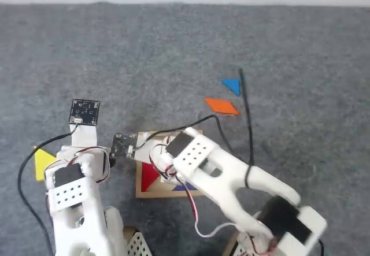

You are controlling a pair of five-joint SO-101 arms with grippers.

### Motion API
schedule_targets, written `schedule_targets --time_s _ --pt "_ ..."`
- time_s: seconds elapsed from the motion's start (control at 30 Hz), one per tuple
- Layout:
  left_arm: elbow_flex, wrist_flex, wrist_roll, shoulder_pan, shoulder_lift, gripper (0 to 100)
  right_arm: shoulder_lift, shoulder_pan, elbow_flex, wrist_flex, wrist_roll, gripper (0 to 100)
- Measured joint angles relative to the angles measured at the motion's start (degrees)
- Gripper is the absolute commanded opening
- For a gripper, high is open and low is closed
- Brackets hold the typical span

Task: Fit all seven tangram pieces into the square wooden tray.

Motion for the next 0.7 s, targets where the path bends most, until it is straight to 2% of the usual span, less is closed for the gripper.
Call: schedule_targets --time_s 0.17,0.43,0.53,0.7 --pt "0.0 0.0 0.0 0.0 0.0 25 -9.3 4.7 0.1 2.8 -0.9 0.6" --pt "0.0 0.0 0.0 0.0 0.0 25 -26.1 17.3 1.4 15.5 -4.7 0.7" --pt "0.0 0.0 0.0 0.0 0.0 25 -29.7 19.7 7.8 14.9 -7.0 0.7" --pt "0.0 0.0 0.0 0.0 0.0 25 -31.8 24.1 20.3 6.3 -10.4 3.7"
